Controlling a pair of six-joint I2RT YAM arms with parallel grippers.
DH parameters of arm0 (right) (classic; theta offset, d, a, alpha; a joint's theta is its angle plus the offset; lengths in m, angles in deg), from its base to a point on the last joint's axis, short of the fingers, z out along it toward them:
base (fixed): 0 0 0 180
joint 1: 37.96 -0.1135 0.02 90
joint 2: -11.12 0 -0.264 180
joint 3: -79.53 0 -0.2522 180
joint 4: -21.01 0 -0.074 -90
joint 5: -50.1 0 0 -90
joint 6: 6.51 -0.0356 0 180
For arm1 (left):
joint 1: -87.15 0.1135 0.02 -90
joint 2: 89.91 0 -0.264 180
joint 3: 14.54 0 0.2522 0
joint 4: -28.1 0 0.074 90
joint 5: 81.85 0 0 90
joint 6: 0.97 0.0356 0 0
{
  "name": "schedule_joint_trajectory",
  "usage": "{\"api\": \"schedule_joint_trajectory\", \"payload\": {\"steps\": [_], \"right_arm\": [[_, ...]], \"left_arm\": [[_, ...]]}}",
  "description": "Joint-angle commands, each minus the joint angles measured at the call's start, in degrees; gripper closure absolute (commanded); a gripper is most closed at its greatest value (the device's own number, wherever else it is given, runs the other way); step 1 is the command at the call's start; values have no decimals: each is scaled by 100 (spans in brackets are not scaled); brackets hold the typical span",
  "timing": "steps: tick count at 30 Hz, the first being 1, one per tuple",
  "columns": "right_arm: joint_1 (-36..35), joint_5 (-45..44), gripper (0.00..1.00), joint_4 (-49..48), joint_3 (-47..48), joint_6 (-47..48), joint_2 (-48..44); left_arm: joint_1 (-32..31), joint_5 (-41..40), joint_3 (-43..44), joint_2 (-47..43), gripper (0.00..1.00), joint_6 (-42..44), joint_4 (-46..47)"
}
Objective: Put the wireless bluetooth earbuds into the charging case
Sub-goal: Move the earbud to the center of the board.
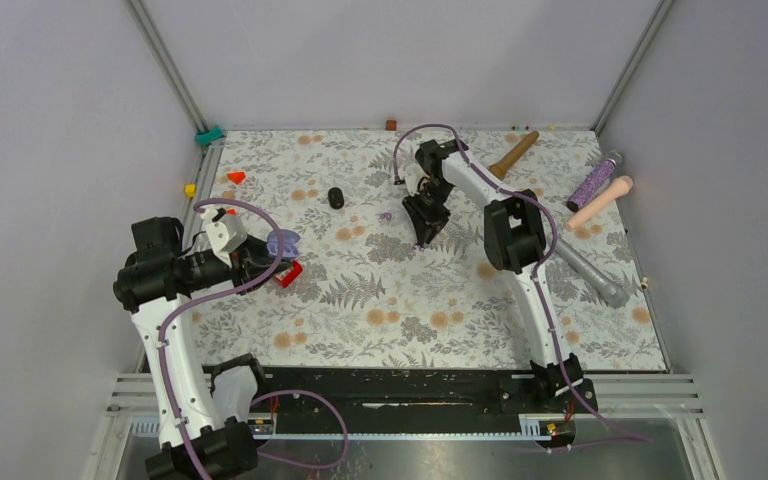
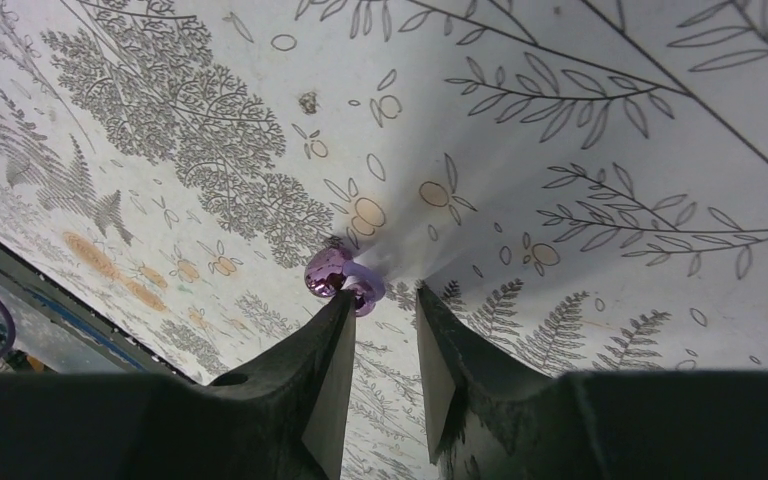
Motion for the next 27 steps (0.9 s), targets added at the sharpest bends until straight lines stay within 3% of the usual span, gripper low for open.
{"api": "schedule_joint_trajectory", "payload": {"steps": [1, 10, 27], "right_arm": [[-78, 304, 64, 142, -34, 56, -170], [-87, 811, 64, 271, -229, 457, -305], [-188, 676, 68, 328, -341, 926, -695]], "left_arm": [[48, 313, 9, -51, 100, 155, 49], [61, 329, -5, -53, 100, 168, 49], [79, 339, -13, -56, 100, 166, 50]]}}
